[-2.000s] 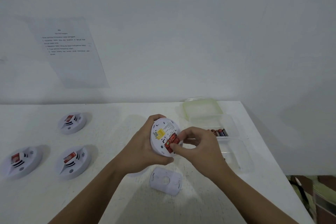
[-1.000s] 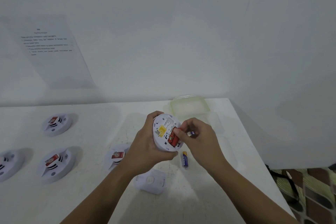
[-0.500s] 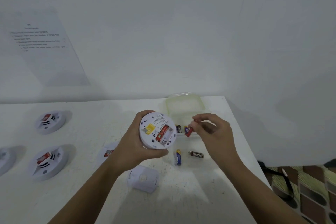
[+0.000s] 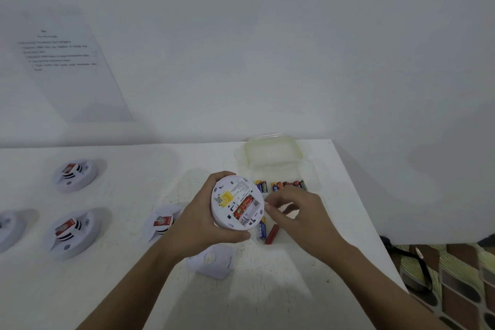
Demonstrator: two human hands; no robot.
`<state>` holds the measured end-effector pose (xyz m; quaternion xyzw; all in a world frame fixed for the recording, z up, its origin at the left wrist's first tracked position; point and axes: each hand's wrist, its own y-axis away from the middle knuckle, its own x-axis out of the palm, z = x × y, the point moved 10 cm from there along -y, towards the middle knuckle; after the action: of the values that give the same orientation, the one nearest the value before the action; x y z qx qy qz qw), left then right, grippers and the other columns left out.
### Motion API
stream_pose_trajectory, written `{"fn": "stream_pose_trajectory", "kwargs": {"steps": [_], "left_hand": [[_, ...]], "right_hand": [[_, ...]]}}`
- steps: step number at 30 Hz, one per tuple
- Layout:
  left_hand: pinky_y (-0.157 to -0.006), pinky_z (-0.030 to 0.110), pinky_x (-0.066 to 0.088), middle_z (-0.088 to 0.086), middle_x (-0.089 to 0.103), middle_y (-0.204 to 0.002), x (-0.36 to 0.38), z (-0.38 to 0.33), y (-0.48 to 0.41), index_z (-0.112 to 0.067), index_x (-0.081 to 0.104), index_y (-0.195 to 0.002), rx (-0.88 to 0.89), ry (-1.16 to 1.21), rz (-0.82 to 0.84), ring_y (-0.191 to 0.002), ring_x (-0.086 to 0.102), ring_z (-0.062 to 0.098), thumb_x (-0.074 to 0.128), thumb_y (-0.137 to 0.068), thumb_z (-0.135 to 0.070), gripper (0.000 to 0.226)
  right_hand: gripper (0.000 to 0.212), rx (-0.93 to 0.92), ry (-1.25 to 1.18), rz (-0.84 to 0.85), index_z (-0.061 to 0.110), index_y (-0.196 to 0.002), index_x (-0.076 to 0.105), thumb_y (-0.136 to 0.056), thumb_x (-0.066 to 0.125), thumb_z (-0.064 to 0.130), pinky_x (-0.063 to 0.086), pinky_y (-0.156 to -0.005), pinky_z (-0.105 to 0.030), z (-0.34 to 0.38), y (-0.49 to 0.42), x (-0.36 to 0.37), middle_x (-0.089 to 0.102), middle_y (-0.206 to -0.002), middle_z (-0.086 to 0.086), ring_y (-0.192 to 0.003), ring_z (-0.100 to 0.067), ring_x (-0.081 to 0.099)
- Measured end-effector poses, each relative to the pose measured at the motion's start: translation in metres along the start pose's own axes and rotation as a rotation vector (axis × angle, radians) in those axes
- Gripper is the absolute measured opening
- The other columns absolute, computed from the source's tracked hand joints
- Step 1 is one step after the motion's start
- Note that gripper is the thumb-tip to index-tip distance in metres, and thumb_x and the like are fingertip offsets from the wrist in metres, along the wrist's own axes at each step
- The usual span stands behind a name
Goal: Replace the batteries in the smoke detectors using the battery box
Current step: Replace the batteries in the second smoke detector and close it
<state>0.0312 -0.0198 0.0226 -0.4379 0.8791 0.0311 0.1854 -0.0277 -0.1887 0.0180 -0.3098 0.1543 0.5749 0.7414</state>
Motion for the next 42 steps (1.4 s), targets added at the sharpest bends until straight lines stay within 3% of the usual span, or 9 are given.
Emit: {"fn": "stream_pose_trajectory", "kwargs": {"steps": [5, 12, 17, 22, 28, 31, 34, 38, 42], "left_hand": [[-0.08, 0.015, 0.055, -0.025, 0.06, -0.117, -0.009, -0.005, 0.0, -0.029, 0.045, -0.132, 0.007, -0.002, -0.043, -0.115, 0.059, 0.002, 0.094, -0.061, -0.005, 0.09], [-0.086, 0.02, 0.056, -0.02, 0.061, -0.117, -0.003, -0.007, -0.001, -0.018, 0.045, -0.133, 0.028, -0.029, -0.033, -0.115, 0.061, 0.012, 0.095, -0.06, -0.009, 0.089], [-0.085, 0.02, 0.056, -0.022, 0.061, -0.114, -0.001, -0.009, -0.001, -0.022, 0.045, -0.131, 0.017, -0.037, -0.015, -0.113, 0.062, 0.01, 0.095, -0.061, -0.013, 0.087], [-0.087, 0.027, 0.058, -0.016, 0.062, -0.113, 0.005, -0.014, 0.0, -0.022, 0.044, -0.13, 0.031, -0.09, 0.05, -0.109, 0.064, 0.013, 0.093, -0.065, -0.01, 0.083], [-0.085, 0.037, 0.06, -0.006, 0.065, -0.114, 0.008, -0.012, 0.0, -0.019, 0.045, -0.131, 0.011, -0.072, 0.086, -0.106, 0.067, 0.02, 0.091, -0.066, -0.004, 0.081], [-0.085, 0.031, 0.059, -0.013, 0.064, -0.112, 0.007, -0.013, -0.001, -0.022, 0.045, -0.131, 0.02, -0.087, 0.075, -0.106, 0.066, 0.014, 0.091, -0.066, -0.005, 0.081], [-0.088, 0.032, 0.059, -0.014, 0.063, -0.113, 0.004, -0.013, -0.002, -0.023, 0.045, -0.13, 0.021, -0.092, 0.069, -0.108, 0.065, 0.015, 0.092, -0.066, -0.008, 0.081], [-0.09, 0.034, 0.058, -0.013, 0.063, -0.116, 0.0, -0.007, -0.001, -0.025, 0.047, -0.129, -0.004, -0.08, 0.056, -0.11, 0.065, 0.016, 0.094, -0.064, -0.011, 0.081], [-0.09, 0.037, 0.059, -0.012, 0.063, -0.116, -0.004, -0.003, -0.002, -0.025, 0.048, -0.128, -0.022, -0.077, 0.038, -0.11, 0.064, 0.018, 0.095, -0.062, -0.015, 0.082]], "right_hand": [[0.024, -0.058, -0.056, -0.176, 0.021, -0.107, 0.071, -0.083, 0.068, 0.025, 0.05, -0.073, -0.013, 0.033, 0.002, -0.017, 0.066, -0.102, 0.013, -0.097, -0.009, 0.062], [0.039, -0.119, 0.041, -0.048, 0.025, -0.101, 0.074, -0.072, 0.074, 0.052, 0.04, -0.074, -0.006, 0.053, -0.006, 0.005, 0.065, -0.102, 0.017, -0.1, -0.003, 0.059], [0.032, -0.146, 0.009, -0.074, 0.024, -0.093, 0.078, -0.067, 0.081, 0.043, 0.05, -0.068, -0.014, 0.054, -0.007, 0.004, 0.068, -0.094, 0.018, -0.093, -0.004, 0.064], [0.037, -0.175, 0.075, -0.116, 0.022, -0.087, 0.08, -0.061, 0.074, 0.049, 0.053, -0.061, -0.029, 0.059, -0.003, 0.003, 0.069, -0.08, 0.012, -0.078, -0.008, 0.065], [0.034, -0.222, 0.098, -0.132, 0.022, -0.087, 0.082, -0.063, 0.072, 0.045, 0.052, -0.056, -0.031, 0.064, 0.0, 0.002, 0.066, -0.071, 0.009, -0.068, -0.008, 0.064], [0.023, -0.266, 0.059, -0.126, 0.021, -0.083, 0.081, -0.065, 0.078, 0.036, 0.051, -0.058, -0.025, 0.067, 0.002, 0.001, 0.068, -0.071, 0.011, -0.067, -0.004, 0.063], [0.019, -0.308, 0.017, -0.118, 0.018, -0.084, 0.081, -0.072, 0.076, 0.032, 0.052, -0.062, -0.021, 0.068, 0.003, 0.001, 0.07, -0.075, 0.011, -0.07, -0.001, 0.064], [0.02, -0.367, 0.067, -0.025, 0.02, -0.095, 0.08, -0.084, 0.068, 0.031, 0.055, -0.072, -0.03, 0.071, 0.005, 0.008, 0.07, -0.087, 0.01, -0.081, -0.004, 0.065], [0.027, -0.367, 0.083, 0.131, 0.025, -0.109, 0.077, -0.09, 0.067, 0.042, 0.053, -0.077, -0.024, 0.071, 0.002, 0.015, 0.066, -0.101, 0.015, -0.093, -0.002, 0.063]]}}
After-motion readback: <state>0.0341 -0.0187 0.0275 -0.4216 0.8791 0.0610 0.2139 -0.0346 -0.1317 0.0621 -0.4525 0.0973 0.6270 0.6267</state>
